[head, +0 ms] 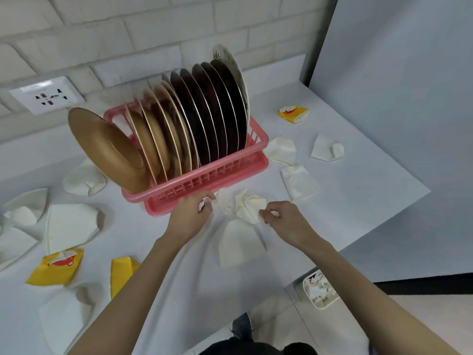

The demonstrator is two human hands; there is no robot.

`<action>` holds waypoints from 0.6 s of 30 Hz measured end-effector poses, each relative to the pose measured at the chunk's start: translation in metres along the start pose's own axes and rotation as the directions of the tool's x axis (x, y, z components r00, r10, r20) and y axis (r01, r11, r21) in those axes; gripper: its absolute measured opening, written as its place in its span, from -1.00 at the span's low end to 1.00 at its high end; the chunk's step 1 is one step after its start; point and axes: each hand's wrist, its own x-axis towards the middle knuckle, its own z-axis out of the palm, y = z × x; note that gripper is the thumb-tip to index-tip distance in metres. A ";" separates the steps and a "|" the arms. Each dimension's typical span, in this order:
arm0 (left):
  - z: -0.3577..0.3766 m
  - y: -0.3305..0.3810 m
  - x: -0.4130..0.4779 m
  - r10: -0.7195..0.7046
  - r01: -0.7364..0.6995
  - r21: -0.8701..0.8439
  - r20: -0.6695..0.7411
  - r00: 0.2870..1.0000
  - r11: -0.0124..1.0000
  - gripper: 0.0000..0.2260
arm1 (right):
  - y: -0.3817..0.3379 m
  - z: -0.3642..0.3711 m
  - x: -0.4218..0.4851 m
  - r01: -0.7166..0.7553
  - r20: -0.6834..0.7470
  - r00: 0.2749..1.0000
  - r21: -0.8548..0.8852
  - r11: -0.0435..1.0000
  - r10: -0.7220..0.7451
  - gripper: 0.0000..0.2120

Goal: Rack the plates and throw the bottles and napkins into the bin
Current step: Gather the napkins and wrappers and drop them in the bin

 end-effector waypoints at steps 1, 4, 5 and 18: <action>0.000 -0.002 0.002 0.028 -0.028 0.042 0.005 1.000 0.999 -0.78 | 0.000 0.000 0.000 0.000 0.013 1.000 -0.006 1.000 0.000 -0.67; 0.006 -0.004 0.008 0.087 -0.101 0.169 0.086 0.993 0.981 -0.65 | -0.001 0.001 -0.001 0.015 0.036 0.999 -0.030 0.999 -0.014 -0.67; 0.010 -0.006 0.009 0.096 -0.115 0.199 0.105 0.990 0.973 -0.64 | -0.001 0.001 -0.002 0.019 0.039 0.999 -0.036 0.999 -0.018 -0.67; 0.009 -0.004 -0.034 -0.049 0.019 -0.194 -0.149 0.988 0.981 -0.90 | 0.012 -0.024 -0.001 -0.047 -0.009 0.999 0.029 0.998 0.048 -0.70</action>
